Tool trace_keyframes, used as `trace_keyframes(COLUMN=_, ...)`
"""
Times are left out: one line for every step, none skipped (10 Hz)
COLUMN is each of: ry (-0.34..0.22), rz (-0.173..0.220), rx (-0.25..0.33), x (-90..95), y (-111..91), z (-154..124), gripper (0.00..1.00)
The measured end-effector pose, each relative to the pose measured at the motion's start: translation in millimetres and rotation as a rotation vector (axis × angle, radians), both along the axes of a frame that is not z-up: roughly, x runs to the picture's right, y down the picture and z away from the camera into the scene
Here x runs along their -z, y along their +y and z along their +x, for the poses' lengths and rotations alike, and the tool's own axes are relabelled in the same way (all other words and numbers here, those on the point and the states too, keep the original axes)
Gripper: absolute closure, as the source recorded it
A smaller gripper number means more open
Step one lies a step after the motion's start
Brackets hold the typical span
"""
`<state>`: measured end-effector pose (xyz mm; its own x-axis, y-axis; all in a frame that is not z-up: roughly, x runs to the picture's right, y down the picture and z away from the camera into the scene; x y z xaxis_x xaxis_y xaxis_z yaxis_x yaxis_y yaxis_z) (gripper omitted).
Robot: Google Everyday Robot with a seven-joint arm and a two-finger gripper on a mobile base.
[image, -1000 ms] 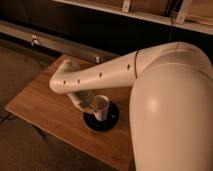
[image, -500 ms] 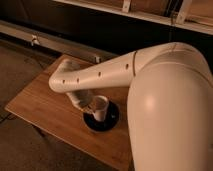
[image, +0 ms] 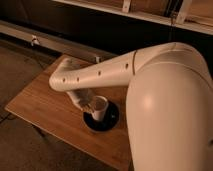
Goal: Place the ceramic cup in the ceramic bowl
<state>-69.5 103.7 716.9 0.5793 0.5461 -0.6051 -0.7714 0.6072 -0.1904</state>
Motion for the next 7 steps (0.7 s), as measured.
trace_keyframes(ry=0.003, rz=0.001, rx=-0.001, x=-0.3, y=-0.4, z=0.5, gripper=0.20)
trace_keyframes(ry=0.006, rz=0.001, rx=-0.002, x=-0.8, y=-0.5, z=1.0, gripper=0.20)
trace_keyframes(ry=0.009, rz=0.003, rx=-0.004, x=-1.2, y=-1.1, z=1.2, gripper=0.20)
trace_keyframes(ry=0.011, rz=0.005, rx=-0.006, x=-1.7, y=-1.7, z=0.8, gripper=0.20)
trace_keyframes(ry=0.012, rz=0.008, rx=-0.007, x=-2.0, y=-2.6, z=0.2, gripper=0.20)
trace_keyframes(ry=0.014, rz=0.019, rx=-0.016, x=-1.7, y=-7.5, z=-0.7, gripper=0.20)
trace_keyframes(ry=0.014, rz=0.029, rx=-0.026, x=-0.6, y=-12.9, z=-2.2, gripper=0.20)
